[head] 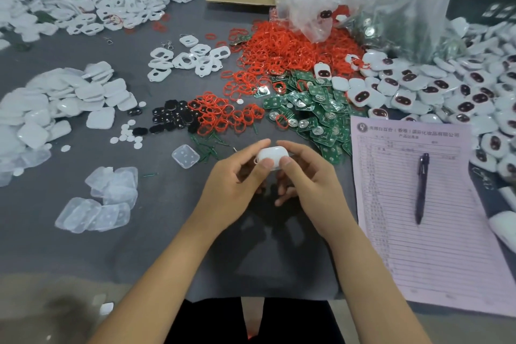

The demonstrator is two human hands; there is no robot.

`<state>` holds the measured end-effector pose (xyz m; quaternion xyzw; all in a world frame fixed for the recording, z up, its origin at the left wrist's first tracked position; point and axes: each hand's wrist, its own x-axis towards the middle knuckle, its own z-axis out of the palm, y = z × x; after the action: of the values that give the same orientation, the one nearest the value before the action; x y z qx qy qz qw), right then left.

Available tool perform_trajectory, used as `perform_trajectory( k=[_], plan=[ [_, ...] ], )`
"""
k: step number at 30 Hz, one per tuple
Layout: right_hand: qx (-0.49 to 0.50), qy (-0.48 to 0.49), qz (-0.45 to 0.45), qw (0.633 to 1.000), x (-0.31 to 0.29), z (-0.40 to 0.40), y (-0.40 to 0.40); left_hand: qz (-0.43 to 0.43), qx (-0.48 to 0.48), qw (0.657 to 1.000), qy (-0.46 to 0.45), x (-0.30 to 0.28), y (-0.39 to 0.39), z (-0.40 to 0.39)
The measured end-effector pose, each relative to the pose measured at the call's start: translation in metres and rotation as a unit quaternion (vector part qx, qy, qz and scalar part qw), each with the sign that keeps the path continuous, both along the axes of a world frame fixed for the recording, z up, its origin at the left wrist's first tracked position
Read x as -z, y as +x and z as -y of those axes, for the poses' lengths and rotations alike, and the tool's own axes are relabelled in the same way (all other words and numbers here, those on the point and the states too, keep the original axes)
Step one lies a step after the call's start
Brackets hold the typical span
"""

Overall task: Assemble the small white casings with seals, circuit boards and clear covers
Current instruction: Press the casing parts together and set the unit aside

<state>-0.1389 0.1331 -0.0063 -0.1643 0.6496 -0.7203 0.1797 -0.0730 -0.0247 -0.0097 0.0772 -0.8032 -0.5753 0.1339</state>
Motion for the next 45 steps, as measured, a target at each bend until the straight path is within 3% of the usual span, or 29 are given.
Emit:
perform_trajectory(
  k=[16,22,45],
  plan=[
    [-0.043,0.002,0.019,0.999,0.001,-0.001,-0.003,0.012,0.047,0.996,0.073,0.001,-0.001,0.007],
    [0.003,-0.012,-0.009,1.000,0.003,0.003,0.003,-0.011,0.007,0.999,0.043,0.000,0.002,0.005],
    [0.022,-0.011,-0.040,0.999,0.008,0.003,0.003,-0.033,-0.012,0.998,-0.052,0.006,0.004,-0.001]
  ],
)
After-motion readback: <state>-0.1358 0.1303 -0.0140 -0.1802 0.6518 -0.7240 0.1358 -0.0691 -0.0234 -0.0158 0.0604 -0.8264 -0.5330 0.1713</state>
